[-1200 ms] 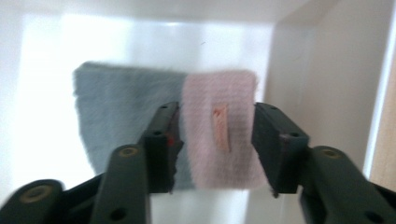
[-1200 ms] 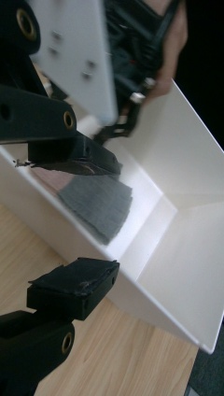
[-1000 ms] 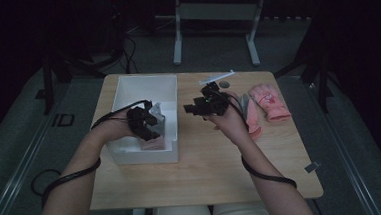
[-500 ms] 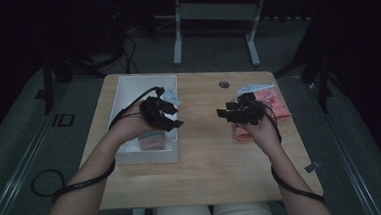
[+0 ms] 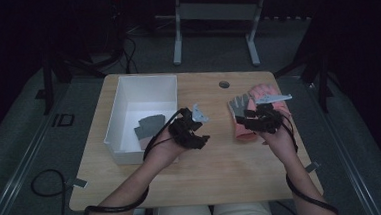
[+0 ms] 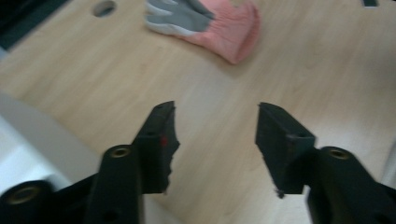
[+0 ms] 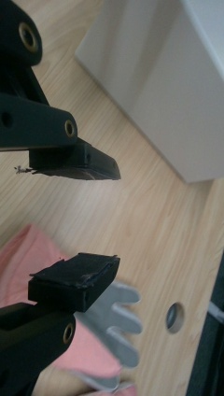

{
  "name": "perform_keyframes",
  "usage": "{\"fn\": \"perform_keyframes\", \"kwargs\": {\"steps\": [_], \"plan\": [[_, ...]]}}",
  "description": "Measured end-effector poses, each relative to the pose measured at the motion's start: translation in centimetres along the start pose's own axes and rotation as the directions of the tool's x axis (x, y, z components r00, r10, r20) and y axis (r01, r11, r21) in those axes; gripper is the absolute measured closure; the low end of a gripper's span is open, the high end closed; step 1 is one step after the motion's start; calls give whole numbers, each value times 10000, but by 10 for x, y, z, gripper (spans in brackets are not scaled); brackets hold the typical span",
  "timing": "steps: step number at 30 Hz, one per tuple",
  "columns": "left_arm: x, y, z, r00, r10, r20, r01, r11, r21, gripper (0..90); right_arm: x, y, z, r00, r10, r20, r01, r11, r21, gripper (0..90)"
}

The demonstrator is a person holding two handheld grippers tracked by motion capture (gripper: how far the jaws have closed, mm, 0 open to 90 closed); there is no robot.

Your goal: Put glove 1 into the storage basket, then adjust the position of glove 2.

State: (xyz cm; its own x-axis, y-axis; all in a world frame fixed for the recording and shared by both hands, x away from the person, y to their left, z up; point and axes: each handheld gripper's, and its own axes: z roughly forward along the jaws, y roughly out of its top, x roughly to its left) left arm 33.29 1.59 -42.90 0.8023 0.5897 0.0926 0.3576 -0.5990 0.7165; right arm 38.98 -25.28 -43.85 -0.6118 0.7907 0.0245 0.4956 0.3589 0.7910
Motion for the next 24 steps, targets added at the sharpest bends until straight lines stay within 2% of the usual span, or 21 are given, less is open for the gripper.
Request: {"fn": "perform_keyframes", "kwargs": {"steps": [1, 3, 4, 5, 6, 8, 9, 11, 13, 15, 17, 20, 23, 24], "plan": [[-5, -3, 4, 10000, 5, -72, -5, 10000, -62, 378, -2, -3, 0, 10000, -4, 53, 4, 10000, 29, 510], [-13, -9, 11, 9995, -274, 166, 278, 9994, -198, 277, -7, -8, 0, 9999, -20, 169, 19, 10000, 22, 512], [-17, -12, 14, 9994, -287, 211, 292, 9993, -229, 239, -9, -11, 0, 9997, -1, 236, 0, 10000, 66, 513], [-22, -15, 18, 9986, -294, 429, 305, 9993, -236, 198, -12, -13, 1, 9996, -38, 293, 36, 10000, 82, 516], [-26, -17, 22, 9986, -252, 470, 260, 9996, -145, 129, -15, -15, 1, 9994, -6, 345, 2, 9999, 116, 520], [-34, -24, 30, 9982, -138, 591, 139, 9999, -19, 67, -20, -19, 1, 9987, -8, 501, -2, 9998, 205, 522], [-39, -28, 34, 9979, -146, 634, 146, 9999, 1, 7, -22, -21, 2, 9982, 27, 592, -40, 9998, 219, 525], [-46, -36, 42, 9958, -315, 864, 329, 9993, -149, 0, -28, -23, 2, 9974, 98, 716, -116, 9996, 245, 530], [-53, -46, 50, 9968, -350, 722, 375, 9987, -331, 0, -33, -26, 2, 9962, 102, 862, -126, 9995, 275, 533], [-55, -57, 56, 9936, -604, 958, 658, 9963, -544, 0, -37, -28, 3, 9950, 185, 986, -218, 9992, 321, 540], [-58, -68, 62, 9942, -696, 818, 750, 9951, -645, 0, -40, -29, 3, 9933, 107, 1147, -149, 9992, 361, 548], [-62, -86, 69, 9977, -615, 288, 639, 9940, -892, 0, -45, -31, 3, 9913, 38, 1318, -94, 9991, 423, 557], [-63, -101, 71, 9957, -888, 256, 913, 9887, -1185, 0, -50, -31, 5, 9888, 18, 1491, -92, 9988, 487, 567], [-63, -105, 72, 9962, -849, 203, 867, 9892, -1186, 0, -51, -30, 6, 9880, -14, 1542, -63, 9988, 494, 571]]}}
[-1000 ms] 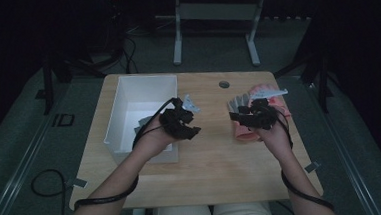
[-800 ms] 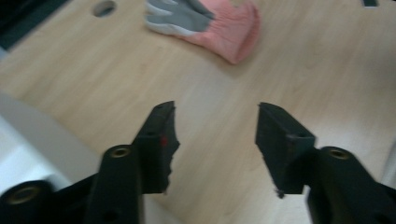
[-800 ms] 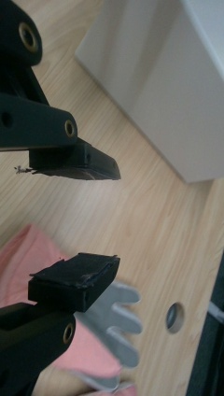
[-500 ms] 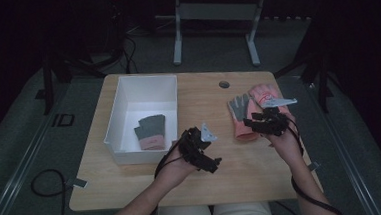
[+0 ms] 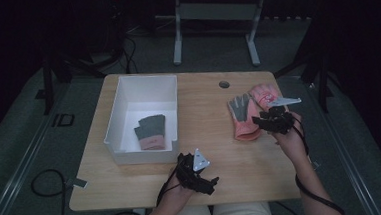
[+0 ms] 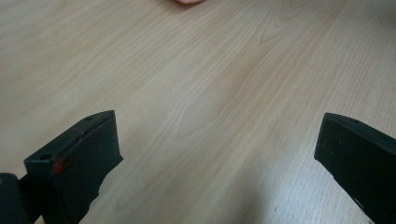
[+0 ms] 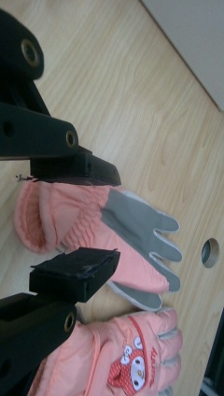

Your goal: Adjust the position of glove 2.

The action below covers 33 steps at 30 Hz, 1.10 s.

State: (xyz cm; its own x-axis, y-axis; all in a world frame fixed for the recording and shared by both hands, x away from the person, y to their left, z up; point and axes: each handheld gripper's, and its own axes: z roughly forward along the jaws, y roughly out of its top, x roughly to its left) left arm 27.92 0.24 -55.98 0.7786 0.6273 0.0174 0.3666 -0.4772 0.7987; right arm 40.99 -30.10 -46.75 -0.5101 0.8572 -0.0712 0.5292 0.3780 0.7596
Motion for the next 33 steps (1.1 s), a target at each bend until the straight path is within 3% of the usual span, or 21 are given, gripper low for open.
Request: {"fn": "perform_keyframes", "kwargs": {"steps": [2, 6, 10, 14, 23, 27, 31, 33], "plan": [[-1, -5, 0, 9993, 263, -284, -262, 9996, 50, 0, -3, 2, 3, 9998, -125, 152, 124, 9999, 31, 577], [-6, -12, -2, 9970, 413, -661, -417, 9991, -45, 0, -11, 8, 12, 9991, -192, 381, 187, 9997, 131, 581], [-10, -18, -3, 9923, 176, -1226, -171, 9998, 55, 0, -18, 16, 22, 9987, -159, 479, 149, 9996, 223, 596], [-16, -23, -3, 9883, 369, -1483, -333, 9991, 268, 0, -23, 23, 37, 9987, -187, 474, 163, 9985, 513, 611], [-14, -21, -1, 9859, 425, -1618, -495, 9980, -394, 0, -13, 36, 83, 9993, -80, 361, 35, 9922, 1249, 599], [-19, -23, -3, 9787, 746, -1913, -893, 9936, -694, 0, -10, 31, 99, 9982, 19, 601, -116, 9869, 1611, 592], [-19, -24, -2, 9815, 744, -1765, -877, 9937, -690, 0, -3, 21, 112, 9939, -303, 1060, 90, 9805, 1964, 597], [-18, -25, -2, 9832, 699, -1688, -819, 9945, -655, 0, 1, 19, 115, 9932, -356, 1112, 119, 9782, 2072, 686]]}}
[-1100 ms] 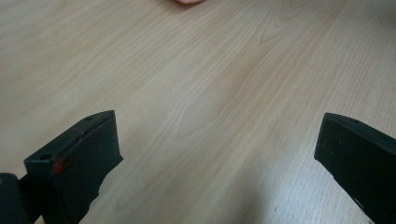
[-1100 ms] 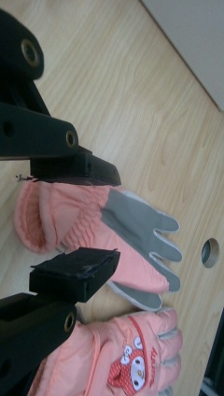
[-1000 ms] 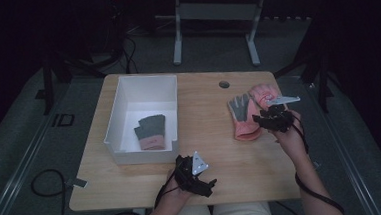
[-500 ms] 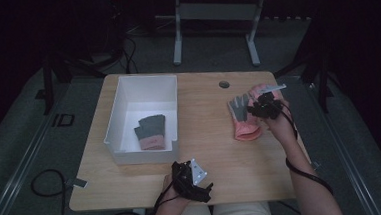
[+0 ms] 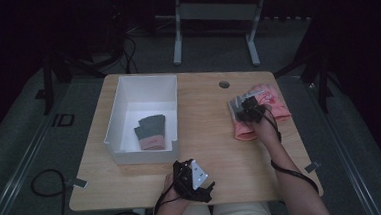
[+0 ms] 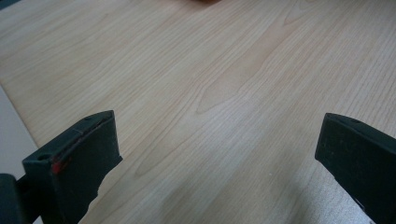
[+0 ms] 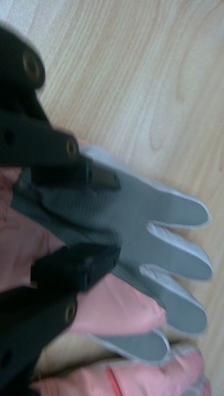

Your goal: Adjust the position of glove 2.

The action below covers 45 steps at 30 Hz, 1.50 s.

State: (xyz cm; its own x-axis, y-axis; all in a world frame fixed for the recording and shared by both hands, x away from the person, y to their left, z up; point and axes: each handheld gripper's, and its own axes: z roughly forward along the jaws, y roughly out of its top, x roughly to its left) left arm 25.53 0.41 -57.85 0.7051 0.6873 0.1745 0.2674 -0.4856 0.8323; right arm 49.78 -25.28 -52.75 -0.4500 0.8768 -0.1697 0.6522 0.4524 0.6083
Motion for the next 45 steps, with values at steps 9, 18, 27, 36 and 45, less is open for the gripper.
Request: {"fn": "perform_keyframes", "kwargs": {"steps": [9, 18, 27, 36, 45], "plan": [[2, -1, 2, 9999, -58, 105, 58, 10000, -39, 0, 2, -3, 2, 9918, 1277, -24, -1277, 9918, 105, 878], [2, -1, 1, 9999, 124, -54, -125, 9999, -105, 0, 30, 5, -69, 9843, 1756, -159, -1763, 9785, -1075, 885], [3, -1, 0, 9999, 146, -73, -147, 9997, -217, 0, 76, -17, -132, 9790, 1911, -710, -2013, 9610, -1894, 885], [3, 0, -1, 9998, 189, -36, -190, 9990, -413, 0, 99, -39, -123, 9750, 2148, -572, -2207, 9659, -1351, 885], [4, -1, -2, 9999, 71, 72, -68, 9991, -426, 0, 119, -53, -81, 9805, 1808, -774, -1842, 9821, -391, 883]]}}
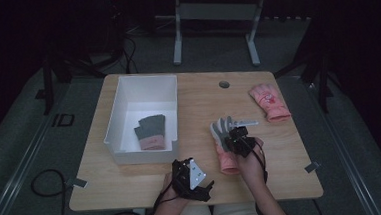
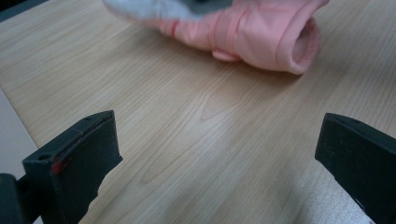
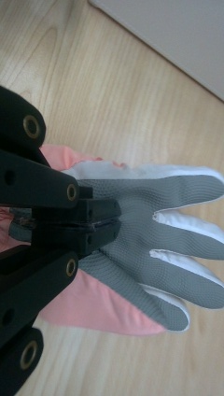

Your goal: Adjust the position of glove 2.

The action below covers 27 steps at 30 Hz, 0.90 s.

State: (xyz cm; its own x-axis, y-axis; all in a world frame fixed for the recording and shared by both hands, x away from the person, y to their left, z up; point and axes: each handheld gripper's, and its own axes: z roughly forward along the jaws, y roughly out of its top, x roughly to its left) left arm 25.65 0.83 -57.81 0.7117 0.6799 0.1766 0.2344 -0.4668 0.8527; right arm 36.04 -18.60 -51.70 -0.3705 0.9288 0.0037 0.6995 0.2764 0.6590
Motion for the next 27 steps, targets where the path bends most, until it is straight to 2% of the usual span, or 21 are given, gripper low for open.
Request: {"fn": "perform_keyframes", "kwargs": {"steps": [3, 5, 6, 11, 14, 15, 16, 19, 22, 26, 27], "plan": [[0, 0, 1, 10000, -19, -4, 19, 10000, -5, 0, 1, -1, 2, 10000, -17, -15, 17, 10000, 37, 883], [0, 0, 1, 10000, -6, -1, 6, 10000, 31, 0, 5, -6, 12, 9999, 63, -157, -60, 9998, 188, 878], [0, 0, 1, 10000, -17, 1, 17, 10000, 26, 0, 7, -9, 19, 9999, -86, -96, 88, 9995, 291, 862], [0, -1, 1, 10000, -26, -25, 26, 10000, 22, 0, 8, -11, 21, 9998, -187, -31, 187, 9995, 251, 840], [0, 0, 1, 10000, -81, 18, 81, 10000, -21, 0, 7, -9, 14, 9997, -113, -220, 116, 9998, 143, 782], [0, 0, 1, 10000, -82, 27, 82, 10000, -49, 0, 6, -8, 4, 9991, -127, -400, 120, 9998, -180, 749], [0, 0, 1, 10000, -75, 51, 75, 10000, -51, 0, 6, -8, 4, 9991, -127, -400, 120, 9998, -180, 749], [0, 0, 1, 10000, -15, 73, 15, 10000, -40, 0, -1, -2, -14, 9979, -212, -619, 163, 9967, -797, 715], [0, 0, 1, 9999, -20, 102, 21, 10000, -46, 0, -29, 9, -32, 9990, -368, -245, 325, 9868, -1587, 693], [0, 0, 1, 9999, -48, 139, 49, 10000, -49, 0, -81, 10, -39, 9991, -22, 415, 92, 9855, -1695, 693], [0, 0, 1, 9999, -44, 131, 45, 10000, -23, 0, -106, 7, -39, 9977, 223, 641, -116, 9865, -1631, 682]]}}
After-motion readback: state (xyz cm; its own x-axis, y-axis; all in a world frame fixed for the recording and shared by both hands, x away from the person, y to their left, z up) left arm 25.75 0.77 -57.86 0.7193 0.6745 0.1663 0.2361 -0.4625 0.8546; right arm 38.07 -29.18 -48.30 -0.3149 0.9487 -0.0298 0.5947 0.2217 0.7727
